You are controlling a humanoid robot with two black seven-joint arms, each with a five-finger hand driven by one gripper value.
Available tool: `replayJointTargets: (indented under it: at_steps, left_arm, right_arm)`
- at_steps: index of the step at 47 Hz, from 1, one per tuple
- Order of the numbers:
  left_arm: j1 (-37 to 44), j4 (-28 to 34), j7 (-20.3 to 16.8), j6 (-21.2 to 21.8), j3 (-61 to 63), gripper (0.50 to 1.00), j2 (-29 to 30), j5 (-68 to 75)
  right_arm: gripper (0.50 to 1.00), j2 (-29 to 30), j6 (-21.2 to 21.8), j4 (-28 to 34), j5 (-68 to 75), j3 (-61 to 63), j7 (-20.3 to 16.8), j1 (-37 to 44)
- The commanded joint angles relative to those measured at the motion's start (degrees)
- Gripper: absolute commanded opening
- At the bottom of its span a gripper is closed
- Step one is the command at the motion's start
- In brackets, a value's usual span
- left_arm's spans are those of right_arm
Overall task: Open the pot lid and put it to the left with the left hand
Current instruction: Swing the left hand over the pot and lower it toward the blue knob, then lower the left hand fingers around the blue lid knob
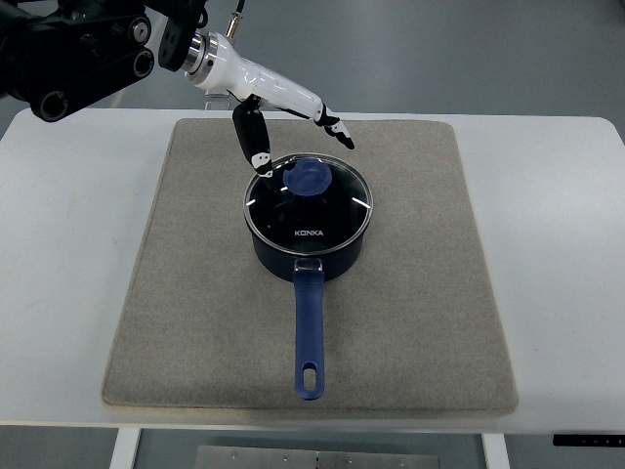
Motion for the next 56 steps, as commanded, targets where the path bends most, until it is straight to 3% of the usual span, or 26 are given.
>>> replayJointTargets:
  at_steps: [1,18,56]
  left_arm:
    - [-0.30,-1.11,0.00,-0.01,-0.08,0.988,1.06,1.38]
    - [-0.30,-5.15,0.00,0.17,-0.52,0.988,1.41,8.15]
    - [-0.57,-5.50,0.00,3.51,-0.52,0.988,-0.88,12.81]
  right_arm:
    - [0.915,0.00,0.00,0.00,0.00,0.03,-0.08,-0.05]
    - [0.915,0.00,0.00,0.00,0.00,0.03,0.01,0.03]
    - [0.915,0.00,0.00,0.00,0.00,0.03,0.01,0.03]
